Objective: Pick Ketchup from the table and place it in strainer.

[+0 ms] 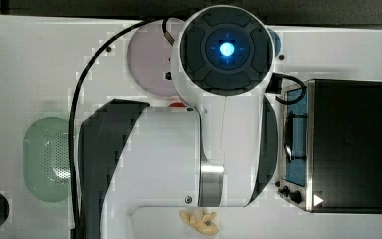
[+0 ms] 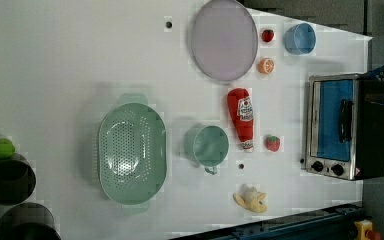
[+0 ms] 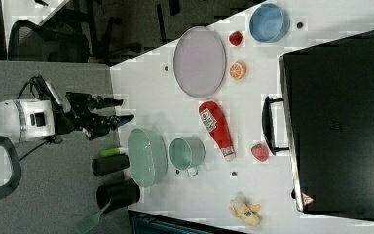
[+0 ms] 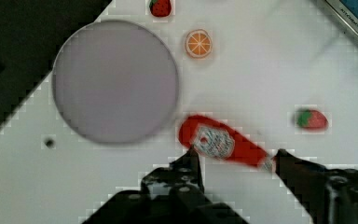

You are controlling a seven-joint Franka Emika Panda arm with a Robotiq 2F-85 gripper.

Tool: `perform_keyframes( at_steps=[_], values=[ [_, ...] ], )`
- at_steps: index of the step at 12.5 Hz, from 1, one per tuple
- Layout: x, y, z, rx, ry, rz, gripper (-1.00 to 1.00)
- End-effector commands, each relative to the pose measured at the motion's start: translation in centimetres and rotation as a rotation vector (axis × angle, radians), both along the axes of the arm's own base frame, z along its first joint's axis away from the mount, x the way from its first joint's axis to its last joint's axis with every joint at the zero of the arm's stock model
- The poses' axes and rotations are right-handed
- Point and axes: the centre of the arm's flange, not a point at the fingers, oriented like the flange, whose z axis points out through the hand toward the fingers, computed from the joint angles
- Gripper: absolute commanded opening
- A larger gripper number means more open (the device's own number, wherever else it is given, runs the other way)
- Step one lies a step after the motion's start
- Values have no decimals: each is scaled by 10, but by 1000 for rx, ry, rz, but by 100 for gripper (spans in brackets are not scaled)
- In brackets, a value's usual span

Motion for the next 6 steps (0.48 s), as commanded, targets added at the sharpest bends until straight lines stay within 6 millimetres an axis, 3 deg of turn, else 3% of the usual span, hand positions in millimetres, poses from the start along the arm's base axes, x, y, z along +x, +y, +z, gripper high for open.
perform_keyframes(
  at_steps=[1, 3, 6],
  values=[
    [-110, 6, 64, 4, 56, 5, 59],
    [-107, 6, 56, 5, 63, 7, 99],
    [-96, 8, 23, 9, 128, 16, 100]
  ],
)
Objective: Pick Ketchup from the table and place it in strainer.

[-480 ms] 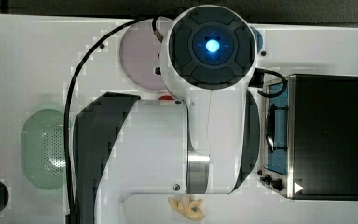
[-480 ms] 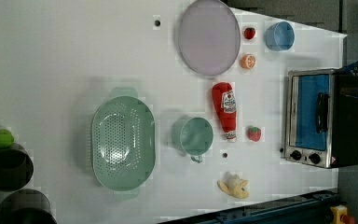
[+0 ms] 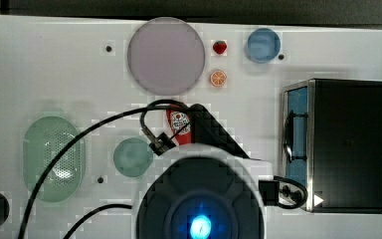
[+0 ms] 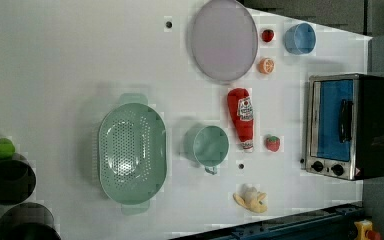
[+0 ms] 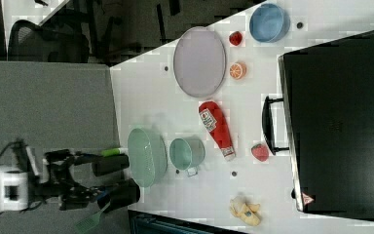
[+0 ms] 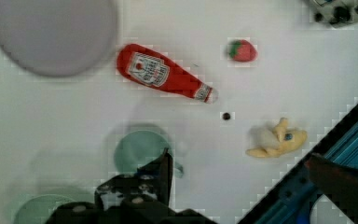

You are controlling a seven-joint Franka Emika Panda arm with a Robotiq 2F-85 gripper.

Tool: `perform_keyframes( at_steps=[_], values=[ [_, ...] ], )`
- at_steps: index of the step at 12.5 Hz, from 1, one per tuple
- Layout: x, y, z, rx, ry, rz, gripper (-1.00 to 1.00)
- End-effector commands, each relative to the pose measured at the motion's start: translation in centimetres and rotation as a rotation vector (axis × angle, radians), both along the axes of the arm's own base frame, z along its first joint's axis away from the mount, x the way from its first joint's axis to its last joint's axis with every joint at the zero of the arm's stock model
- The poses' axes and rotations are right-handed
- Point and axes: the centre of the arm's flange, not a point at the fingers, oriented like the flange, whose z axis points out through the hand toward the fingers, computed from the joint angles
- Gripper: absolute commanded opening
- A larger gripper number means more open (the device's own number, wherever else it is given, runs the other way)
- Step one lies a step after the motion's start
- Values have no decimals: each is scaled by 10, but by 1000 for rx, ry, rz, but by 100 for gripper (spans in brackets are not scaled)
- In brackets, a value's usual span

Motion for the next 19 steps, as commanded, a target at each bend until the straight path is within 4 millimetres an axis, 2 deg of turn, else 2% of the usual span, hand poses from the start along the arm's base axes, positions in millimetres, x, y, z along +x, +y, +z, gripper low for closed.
perform_keyframes(
  at_steps=[1, 4, 7, 10, 13, 15, 19],
  values=[
    [28, -12, -53, 20, 96, 16, 100],
    [49, -13, -99, 42, 121, 154, 100],
    [68, -16, -149, 74, 106, 423, 100],
    [80, -18, -196, 83, 42, 699, 100],
    [80, -18, -246, 72, -14, 909, 100],
    [75, -11, -282, 67, -16, 1008, 100],
    [71, -2, -347, 69, -31, 1017, 100]
  ],
)
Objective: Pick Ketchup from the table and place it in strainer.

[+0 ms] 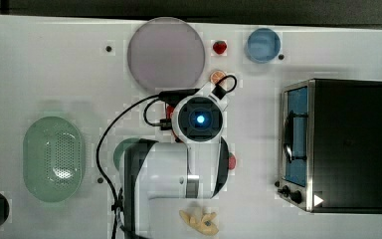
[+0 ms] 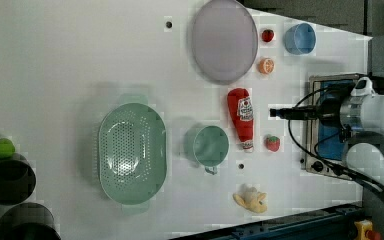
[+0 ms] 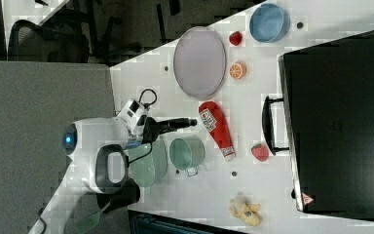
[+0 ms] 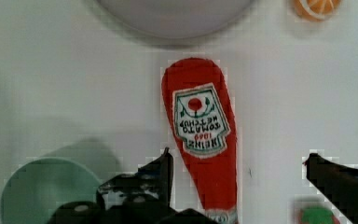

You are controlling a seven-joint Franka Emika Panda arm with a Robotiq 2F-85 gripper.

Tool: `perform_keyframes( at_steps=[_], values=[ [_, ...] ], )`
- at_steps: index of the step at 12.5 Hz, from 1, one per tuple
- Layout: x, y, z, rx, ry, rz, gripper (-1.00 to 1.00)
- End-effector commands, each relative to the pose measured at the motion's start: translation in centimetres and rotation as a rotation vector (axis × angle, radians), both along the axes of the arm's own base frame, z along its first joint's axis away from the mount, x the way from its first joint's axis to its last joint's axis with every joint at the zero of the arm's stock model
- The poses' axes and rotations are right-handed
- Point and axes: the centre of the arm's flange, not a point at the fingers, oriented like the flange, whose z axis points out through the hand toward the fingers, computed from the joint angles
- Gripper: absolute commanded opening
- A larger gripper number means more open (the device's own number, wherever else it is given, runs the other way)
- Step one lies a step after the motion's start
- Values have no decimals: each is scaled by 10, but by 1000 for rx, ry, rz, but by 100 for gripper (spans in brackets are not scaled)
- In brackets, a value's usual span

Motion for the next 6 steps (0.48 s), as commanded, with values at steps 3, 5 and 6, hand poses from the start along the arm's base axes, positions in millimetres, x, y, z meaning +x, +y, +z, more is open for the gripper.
perform_keyframes(
  at_steps=[3, 5, 6],
  values=[
    [-9, 7, -88, -9, 31, 117, 100],
    [-10, 8, -114, -1, 33, 113, 100],
    [-12, 8, -126, 2, 39, 113, 100]
  ],
)
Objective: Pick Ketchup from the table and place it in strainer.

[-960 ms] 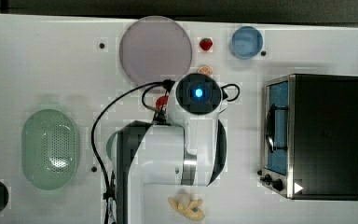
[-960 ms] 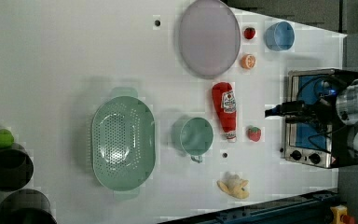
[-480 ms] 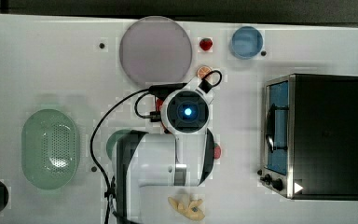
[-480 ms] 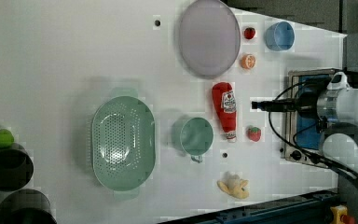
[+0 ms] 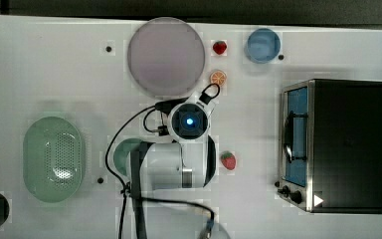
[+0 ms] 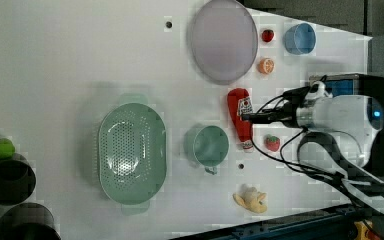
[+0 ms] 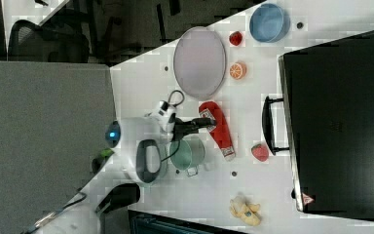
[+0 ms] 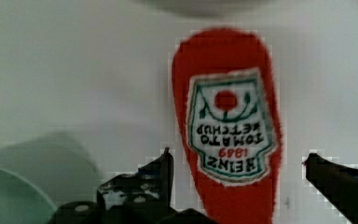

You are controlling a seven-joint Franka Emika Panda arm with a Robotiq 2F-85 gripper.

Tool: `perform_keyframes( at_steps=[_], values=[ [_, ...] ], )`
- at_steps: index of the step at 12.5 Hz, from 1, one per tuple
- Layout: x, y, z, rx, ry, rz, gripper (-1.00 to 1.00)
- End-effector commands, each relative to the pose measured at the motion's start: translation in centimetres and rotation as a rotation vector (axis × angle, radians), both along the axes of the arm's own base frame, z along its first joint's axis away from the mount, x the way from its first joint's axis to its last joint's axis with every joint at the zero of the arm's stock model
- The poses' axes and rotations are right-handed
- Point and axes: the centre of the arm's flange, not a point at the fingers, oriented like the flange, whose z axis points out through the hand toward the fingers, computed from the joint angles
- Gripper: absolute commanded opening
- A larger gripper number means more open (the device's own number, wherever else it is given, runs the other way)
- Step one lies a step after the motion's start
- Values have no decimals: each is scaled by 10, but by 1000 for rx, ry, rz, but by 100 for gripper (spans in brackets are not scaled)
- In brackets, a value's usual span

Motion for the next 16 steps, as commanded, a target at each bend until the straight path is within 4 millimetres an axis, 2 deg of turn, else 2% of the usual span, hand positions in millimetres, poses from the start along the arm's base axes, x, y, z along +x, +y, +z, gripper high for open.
perform_keyframes(
  at_steps=[1, 4, 5, 8, 10, 11, 13, 14, 16],
  values=[
    [-6, -6, -21, 4, 4, 28, 100],
    [-8, -6, -42, 10, 1, 24, 100],
    [-9, -6, -45, 10, 1, 24, 92],
    [-8, -6, -43, 9, -7, 25, 23],
    [-4, -6, -32, 7, -22, 23, 23],
    [0, -8, -20, 3, -28, 16, 23],
    [4, -10, 17, -10, -5, 2, 23],
    [6, -10, 41, -19, 14, -10, 23],
    [12, -10, 102, -36, 9, -39, 23]
  ],
)
